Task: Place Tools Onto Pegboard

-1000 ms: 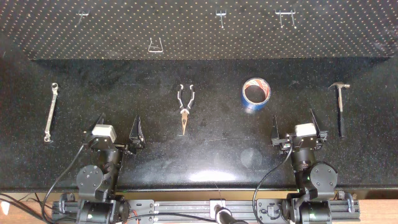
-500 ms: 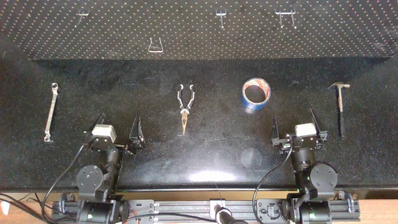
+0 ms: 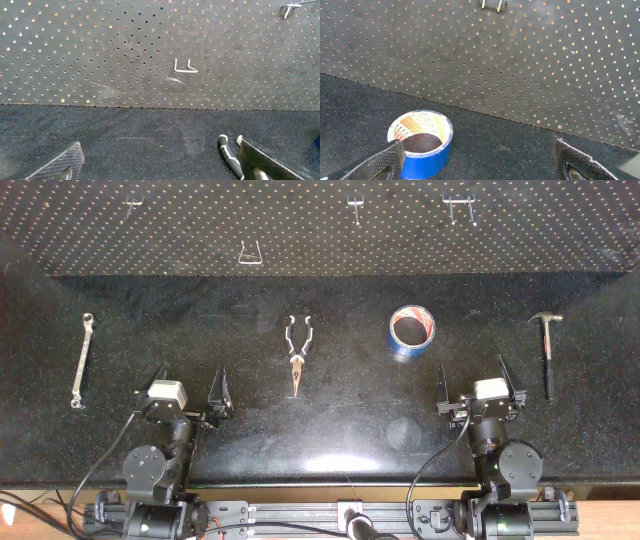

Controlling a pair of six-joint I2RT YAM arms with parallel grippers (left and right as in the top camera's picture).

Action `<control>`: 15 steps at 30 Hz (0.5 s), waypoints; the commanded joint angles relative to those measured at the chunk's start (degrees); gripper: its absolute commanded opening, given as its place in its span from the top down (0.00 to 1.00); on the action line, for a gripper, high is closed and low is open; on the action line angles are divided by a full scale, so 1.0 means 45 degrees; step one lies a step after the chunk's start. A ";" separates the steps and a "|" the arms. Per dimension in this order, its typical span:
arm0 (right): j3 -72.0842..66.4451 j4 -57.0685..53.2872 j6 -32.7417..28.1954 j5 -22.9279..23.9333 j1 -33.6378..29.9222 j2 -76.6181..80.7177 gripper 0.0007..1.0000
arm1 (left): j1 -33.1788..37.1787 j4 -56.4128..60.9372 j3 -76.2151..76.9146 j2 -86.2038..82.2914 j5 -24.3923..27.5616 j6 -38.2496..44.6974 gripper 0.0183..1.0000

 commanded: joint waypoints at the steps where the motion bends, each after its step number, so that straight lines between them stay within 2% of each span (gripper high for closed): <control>1: -0.0063 -0.0044 -0.0126 0.0117 0.0087 -0.0063 0.04 | 0.0039 -0.0102 -0.0019 -0.0151 -0.0165 0.0034 0.01; 6: -0.0063 -0.0044 -0.0131 0.0117 0.0087 -0.0063 0.04 | 0.0044 -0.0301 0.0223 -0.0112 -0.0432 -0.0578 0.00; 8: -0.0063 -0.0044 -0.0126 0.0117 0.0087 -0.0063 0.04 | 0.0053 -0.1486 0.1749 0.0607 -0.0515 -0.1010 0.01; 10: -0.0063 -0.0044 -0.0126 0.0117 0.0087 -0.0063 0.04 | 0.0049 -0.3453 0.4075 0.2157 -0.0835 -0.1049 0.00; 15: -0.0063 -0.0044 -0.0126 0.0117 0.0087 -0.0063 0.04 | 0.0471 -1.0452 1.1434 0.8310 -0.2448 -0.0933 0.01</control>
